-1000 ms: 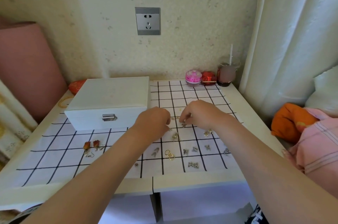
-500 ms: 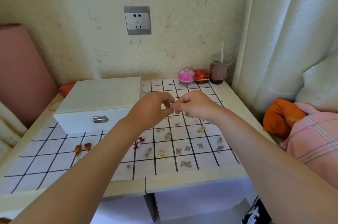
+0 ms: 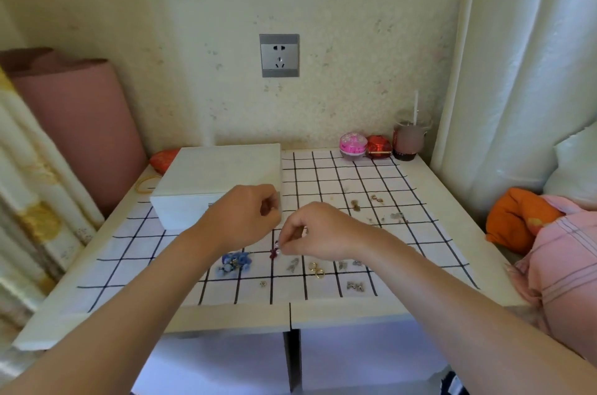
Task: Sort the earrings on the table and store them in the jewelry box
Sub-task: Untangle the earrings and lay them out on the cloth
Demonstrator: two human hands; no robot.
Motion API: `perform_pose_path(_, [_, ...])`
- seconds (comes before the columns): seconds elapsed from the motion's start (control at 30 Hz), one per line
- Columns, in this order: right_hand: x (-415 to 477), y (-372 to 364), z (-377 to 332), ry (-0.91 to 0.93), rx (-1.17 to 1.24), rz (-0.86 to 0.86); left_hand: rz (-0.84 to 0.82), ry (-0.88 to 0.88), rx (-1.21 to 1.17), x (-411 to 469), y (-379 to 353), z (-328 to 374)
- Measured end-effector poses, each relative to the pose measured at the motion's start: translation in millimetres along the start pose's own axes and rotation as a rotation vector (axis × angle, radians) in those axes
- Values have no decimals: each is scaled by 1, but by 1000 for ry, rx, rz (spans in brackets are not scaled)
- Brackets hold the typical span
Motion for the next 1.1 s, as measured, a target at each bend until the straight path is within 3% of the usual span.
perform_pose_path(0.1, [-9, -27, -18, 130, -153, -94, 6, 18, 27, -11, 10, -18])
perform_pose_path(0.33, [-4, -53, -31, 267, -346, -111, -85, 80, -50, -19, 13, -34])
perform_pose_path(0.47, [0, -48, -30, 208, -275, -116, -121, 93, -125, -16, 9, -31])
perform_pose_path(0.8, [12, 67, 39, -36, -130, 240, -181, 114, -340, 2, -19, 10])
perform_pose_path(1.1, [4, 88, 93, -171, -148, 251, -204, 81, -404, 26, -51, 39])
Point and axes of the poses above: each hand's wrist, its own x-axis towards the middle knuckle, its own y-axis out of the back of the hand, z = x × y, the point moved 5 cm from there along x, towards the middle knuckle, and after that the axes turned 15 degrees about z, right-handed, at the moved point
